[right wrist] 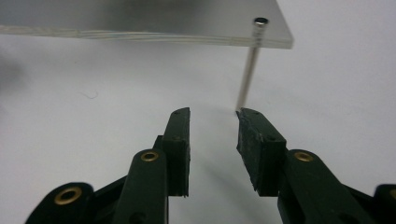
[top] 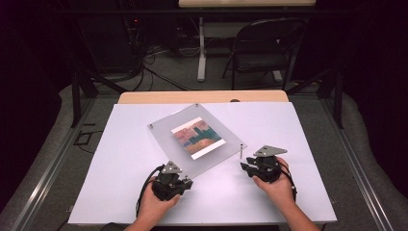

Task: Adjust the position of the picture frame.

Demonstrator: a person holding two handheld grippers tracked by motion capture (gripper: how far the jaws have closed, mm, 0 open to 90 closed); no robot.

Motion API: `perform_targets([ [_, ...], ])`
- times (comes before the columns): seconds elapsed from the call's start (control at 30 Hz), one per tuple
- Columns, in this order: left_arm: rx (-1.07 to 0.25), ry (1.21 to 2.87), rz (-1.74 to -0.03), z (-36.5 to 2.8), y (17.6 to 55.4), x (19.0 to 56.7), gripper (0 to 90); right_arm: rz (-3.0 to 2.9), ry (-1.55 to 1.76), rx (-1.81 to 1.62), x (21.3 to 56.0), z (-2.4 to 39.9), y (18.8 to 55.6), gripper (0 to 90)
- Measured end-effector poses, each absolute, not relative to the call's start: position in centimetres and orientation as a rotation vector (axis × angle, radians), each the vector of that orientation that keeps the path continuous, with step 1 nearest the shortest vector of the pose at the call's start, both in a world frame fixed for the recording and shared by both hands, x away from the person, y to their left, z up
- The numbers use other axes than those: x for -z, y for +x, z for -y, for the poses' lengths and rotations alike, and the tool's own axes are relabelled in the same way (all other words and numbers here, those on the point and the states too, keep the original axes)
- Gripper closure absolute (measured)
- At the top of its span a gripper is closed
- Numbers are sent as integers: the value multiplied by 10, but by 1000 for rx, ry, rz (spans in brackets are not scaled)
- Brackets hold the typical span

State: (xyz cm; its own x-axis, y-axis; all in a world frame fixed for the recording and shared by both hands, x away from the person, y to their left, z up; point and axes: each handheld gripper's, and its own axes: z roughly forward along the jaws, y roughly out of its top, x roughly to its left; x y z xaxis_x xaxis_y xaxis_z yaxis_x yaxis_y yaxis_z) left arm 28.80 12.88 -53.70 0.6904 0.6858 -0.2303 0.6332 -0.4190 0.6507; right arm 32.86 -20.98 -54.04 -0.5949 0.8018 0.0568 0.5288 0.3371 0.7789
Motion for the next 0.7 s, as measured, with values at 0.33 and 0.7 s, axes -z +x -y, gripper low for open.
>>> perform_targets([
  [0.33, -108, 2152, -1040, -140, 286, 544, 851, -2274, 1168, -1141, 550, 196, 349, 670],
  [0.7, -118, 2146, -1046, -138, 287, 547, 833, -2271, 1202, -1127, 555, 195, 367, 686],
])
